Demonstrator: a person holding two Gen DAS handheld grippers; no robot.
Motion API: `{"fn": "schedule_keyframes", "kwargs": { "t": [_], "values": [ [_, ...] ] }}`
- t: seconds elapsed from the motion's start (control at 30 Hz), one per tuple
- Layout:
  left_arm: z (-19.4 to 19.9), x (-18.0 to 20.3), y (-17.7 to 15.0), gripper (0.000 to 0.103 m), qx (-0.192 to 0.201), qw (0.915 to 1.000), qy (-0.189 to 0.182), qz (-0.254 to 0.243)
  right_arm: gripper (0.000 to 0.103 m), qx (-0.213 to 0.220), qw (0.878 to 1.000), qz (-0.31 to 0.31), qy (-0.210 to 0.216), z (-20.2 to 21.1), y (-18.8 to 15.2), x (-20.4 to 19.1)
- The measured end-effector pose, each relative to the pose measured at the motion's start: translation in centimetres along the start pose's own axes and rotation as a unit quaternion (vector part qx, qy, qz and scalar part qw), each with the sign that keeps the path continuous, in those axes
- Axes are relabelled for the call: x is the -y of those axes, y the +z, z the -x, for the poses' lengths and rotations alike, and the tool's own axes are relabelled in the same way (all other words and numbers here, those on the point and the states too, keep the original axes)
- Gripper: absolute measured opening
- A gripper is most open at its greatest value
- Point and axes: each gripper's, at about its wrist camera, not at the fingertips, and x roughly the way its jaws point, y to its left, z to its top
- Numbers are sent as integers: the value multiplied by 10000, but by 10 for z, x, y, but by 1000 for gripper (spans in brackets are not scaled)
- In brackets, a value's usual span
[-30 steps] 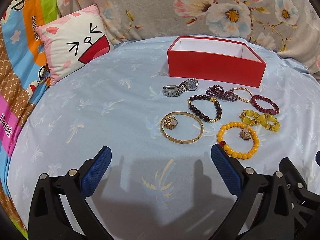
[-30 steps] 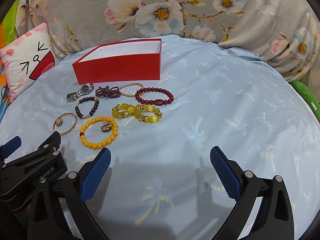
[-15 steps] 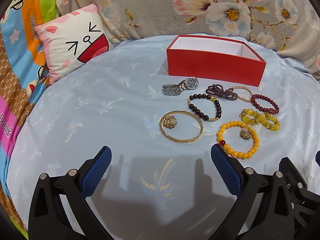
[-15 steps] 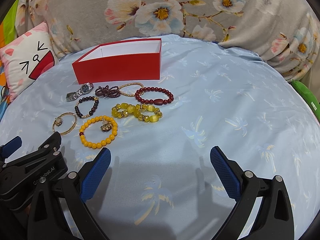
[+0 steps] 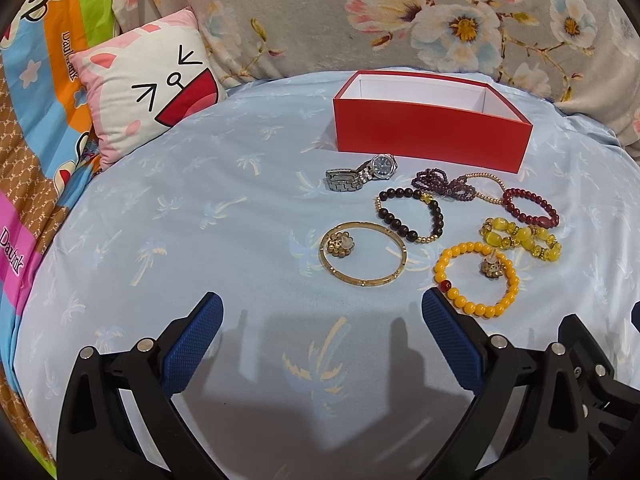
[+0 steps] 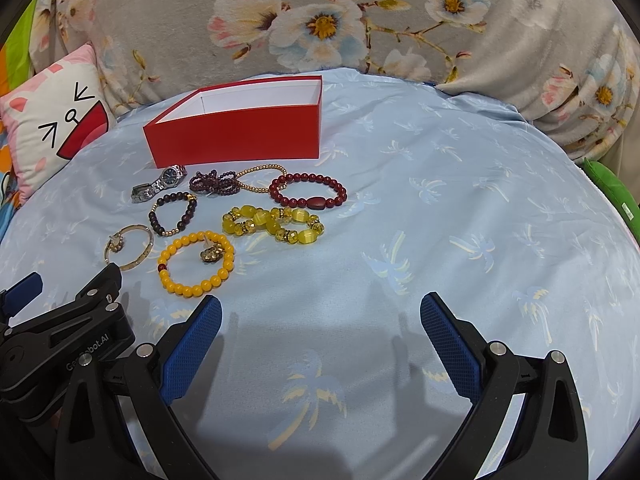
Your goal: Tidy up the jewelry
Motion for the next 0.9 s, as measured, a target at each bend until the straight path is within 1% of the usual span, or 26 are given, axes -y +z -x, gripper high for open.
{"fn": "schedule_keyframes", "kwargs": {
  "t": [0.63,0.9],
  "values": [
    [0,0,0,95,10,10000,15,-11,96,-9,10000,-4,-4,-1,0,0],
    [3,-5,1,95,82,9998,-203,37,96,-57,10000,-80,2,-3,-1,5]
  ]
}}
